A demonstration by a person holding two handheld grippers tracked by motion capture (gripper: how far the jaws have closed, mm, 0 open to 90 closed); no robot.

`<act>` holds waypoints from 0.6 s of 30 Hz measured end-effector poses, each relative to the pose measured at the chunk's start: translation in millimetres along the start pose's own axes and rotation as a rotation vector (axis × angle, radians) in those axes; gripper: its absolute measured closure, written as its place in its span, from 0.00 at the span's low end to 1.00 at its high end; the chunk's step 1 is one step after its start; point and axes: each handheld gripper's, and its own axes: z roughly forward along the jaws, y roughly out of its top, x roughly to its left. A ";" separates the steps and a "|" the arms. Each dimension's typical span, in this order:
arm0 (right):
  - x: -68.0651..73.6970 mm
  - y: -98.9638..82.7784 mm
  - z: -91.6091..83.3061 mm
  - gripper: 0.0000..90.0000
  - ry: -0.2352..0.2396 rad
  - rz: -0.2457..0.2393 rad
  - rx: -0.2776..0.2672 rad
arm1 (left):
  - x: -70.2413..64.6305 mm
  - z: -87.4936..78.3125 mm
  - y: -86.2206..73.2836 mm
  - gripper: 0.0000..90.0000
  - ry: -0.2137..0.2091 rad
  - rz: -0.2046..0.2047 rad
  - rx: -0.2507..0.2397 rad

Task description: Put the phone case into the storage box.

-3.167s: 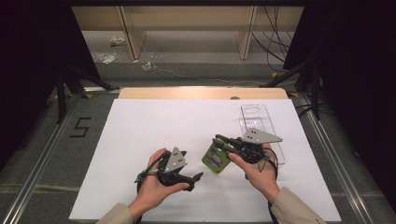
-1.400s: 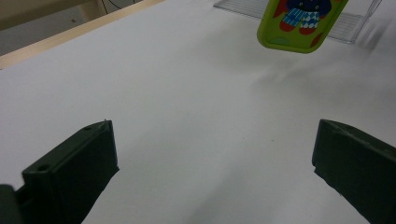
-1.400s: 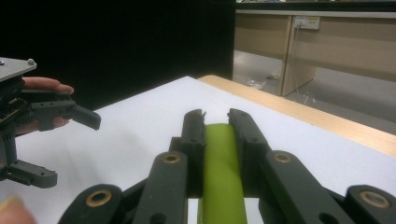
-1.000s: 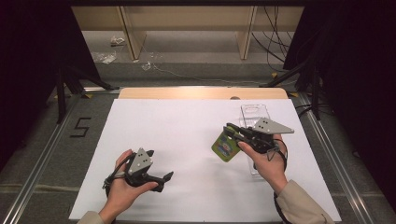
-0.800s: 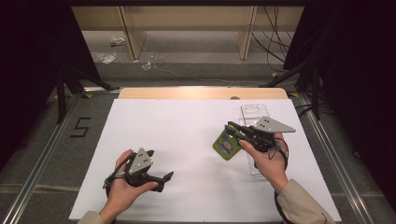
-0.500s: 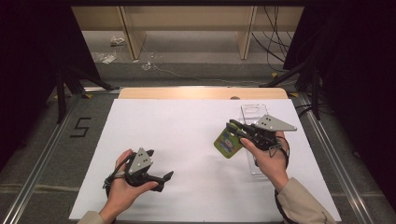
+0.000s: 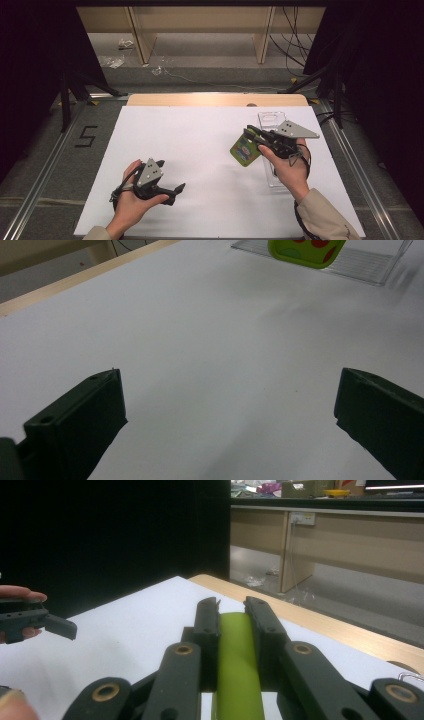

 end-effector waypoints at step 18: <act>-8.3 4.7 -1.9 0.86 -0.020 0.010 -0.022 | -0.1 1.1 -0.7 0.00 -0.003 -0.001 0.001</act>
